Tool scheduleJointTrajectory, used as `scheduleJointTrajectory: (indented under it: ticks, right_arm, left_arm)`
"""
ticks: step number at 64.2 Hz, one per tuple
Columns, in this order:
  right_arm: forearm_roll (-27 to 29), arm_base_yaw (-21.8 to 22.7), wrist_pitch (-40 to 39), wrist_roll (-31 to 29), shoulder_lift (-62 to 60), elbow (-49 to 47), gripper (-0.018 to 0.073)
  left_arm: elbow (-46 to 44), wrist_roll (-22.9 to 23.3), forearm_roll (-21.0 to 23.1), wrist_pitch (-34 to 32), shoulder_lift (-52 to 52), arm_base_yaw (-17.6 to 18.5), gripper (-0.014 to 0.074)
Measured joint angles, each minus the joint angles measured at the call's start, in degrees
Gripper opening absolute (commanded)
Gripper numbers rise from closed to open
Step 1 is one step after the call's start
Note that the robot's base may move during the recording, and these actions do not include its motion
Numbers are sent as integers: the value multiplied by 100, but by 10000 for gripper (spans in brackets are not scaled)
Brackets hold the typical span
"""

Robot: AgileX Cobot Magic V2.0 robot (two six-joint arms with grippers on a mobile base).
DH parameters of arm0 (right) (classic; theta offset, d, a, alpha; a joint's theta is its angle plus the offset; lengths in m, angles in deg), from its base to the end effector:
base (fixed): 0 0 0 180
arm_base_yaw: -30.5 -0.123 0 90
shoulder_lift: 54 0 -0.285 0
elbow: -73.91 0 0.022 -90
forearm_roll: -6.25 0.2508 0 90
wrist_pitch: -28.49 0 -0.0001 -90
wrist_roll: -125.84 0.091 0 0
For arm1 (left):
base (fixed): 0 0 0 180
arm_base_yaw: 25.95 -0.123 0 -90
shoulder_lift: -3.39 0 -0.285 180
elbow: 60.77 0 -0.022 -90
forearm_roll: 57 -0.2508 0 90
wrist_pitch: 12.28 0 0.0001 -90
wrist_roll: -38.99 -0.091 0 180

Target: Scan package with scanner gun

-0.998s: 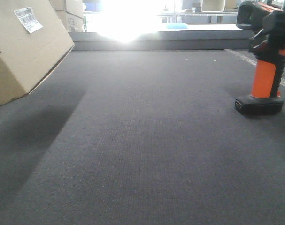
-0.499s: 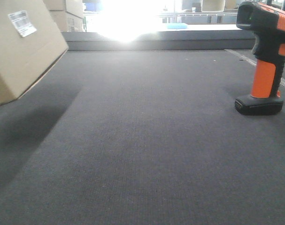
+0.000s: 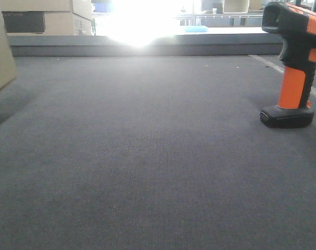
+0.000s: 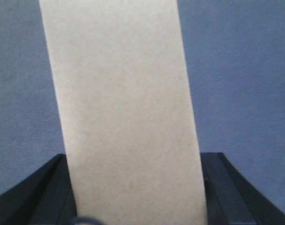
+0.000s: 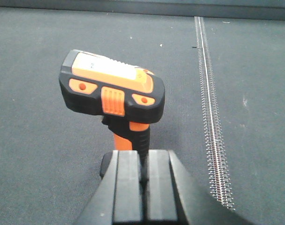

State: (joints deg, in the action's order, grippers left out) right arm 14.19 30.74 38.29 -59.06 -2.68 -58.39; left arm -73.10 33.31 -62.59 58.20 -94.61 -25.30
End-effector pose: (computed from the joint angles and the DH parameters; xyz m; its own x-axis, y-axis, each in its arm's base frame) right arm 0.1592 0.0015 0.2986 -0.3216 0.0524 -0.9454 -0.0017 0.9984 0.0559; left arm 0.3248 0.0047 0.3632 -0.9094 0.1412 -0.3912 0.0944 0.9861 0.1365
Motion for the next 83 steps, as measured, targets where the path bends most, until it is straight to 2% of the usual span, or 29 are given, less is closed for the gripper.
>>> scheduleJointTrajectory:
  ticks: [19, 25, 30, 34, 41, 44, 46, 66, 76, 83]
  right_arm:
    - [0, 0, 10, 0, 0, 0, -154]
    - [0, 0, 10, 0, 0, 0, -154]
    - [0, 0, 10, 0, 0, 0, -154]
    - [0, 0, 10, 0, 0, 0, -154]
    - [0, 0, 10, 0, 0, 0, -154]
    - [0, 0, 10, 0, 0, 0, -154]
    - [0, 0, 10, 0, 0, 0, -154]
    - [0, 0, 10, 0, 0, 0, -154]
    - [0, 0, 23, 0, 0, 0, -154]
    - [0, 0, 72, 0, 0, 12, -154]
  left_arm:
    - [0, 0, -30, -11, -537, 0, -109]
    - [0, 0, -30, -36, -604, 0, -60]
    - [0, 0, -30, -36, -647, 0, 46]
    - [0, 0, -30, -26, -657, 0, 175]
    - [0, 0, -30, -26, -657, 0, 440]
    - [0, 0, -20, -26, -657, 0, 590]
    - [0, 0, -20, -26, -657, 0, 628]
    - [0, 0, 38, -38, -150, 0, 340]
    - [54, 0, 219, -38, 480, 0, 103]
    - [388, 0, 283, -311, 1069, 0, -57]
